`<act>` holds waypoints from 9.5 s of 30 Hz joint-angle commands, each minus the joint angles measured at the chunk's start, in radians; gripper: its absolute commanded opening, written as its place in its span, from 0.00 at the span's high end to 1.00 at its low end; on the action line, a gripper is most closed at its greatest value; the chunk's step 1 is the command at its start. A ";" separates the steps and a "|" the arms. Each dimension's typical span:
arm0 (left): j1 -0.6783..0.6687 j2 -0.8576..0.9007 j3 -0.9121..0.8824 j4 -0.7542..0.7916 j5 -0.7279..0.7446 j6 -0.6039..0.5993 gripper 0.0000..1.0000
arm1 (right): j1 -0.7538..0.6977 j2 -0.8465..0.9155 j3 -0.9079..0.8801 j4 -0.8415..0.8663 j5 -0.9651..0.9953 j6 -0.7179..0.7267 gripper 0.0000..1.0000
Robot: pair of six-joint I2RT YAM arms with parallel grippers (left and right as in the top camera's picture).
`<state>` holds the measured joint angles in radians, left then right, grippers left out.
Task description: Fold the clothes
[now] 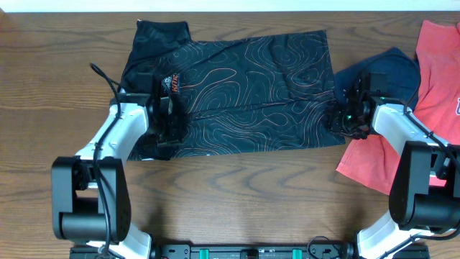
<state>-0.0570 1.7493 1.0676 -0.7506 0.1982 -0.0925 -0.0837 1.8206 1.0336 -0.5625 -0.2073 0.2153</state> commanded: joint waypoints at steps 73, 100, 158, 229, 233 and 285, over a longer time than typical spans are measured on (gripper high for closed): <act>-0.077 0.035 0.060 0.013 -0.154 0.005 0.92 | 0.008 0.013 -0.028 -0.010 0.001 -0.007 0.58; 0.074 -0.003 0.130 -0.064 -0.251 -0.116 0.43 | -0.003 0.013 -0.028 0.000 0.020 -0.015 0.48; 0.416 -0.331 -0.088 -0.232 -0.161 -0.224 0.02 | 0.020 -0.254 -0.026 -0.316 0.161 0.113 0.33; 0.230 0.428 0.560 0.185 0.160 0.001 0.81 | 0.091 0.514 0.857 -0.095 0.123 -0.019 0.28; 0.230 0.428 0.560 0.173 0.160 0.001 0.81 | 0.096 0.569 0.857 -0.009 0.129 0.018 0.30; 0.292 0.115 0.560 -0.334 0.145 0.002 0.94 | 0.086 0.265 0.865 -0.520 0.315 0.171 0.99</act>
<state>0.2039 1.8732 1.6276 -1.0595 0.3565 -0.0856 0.0139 2.1174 1.8935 -1.0523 0.0872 0.4194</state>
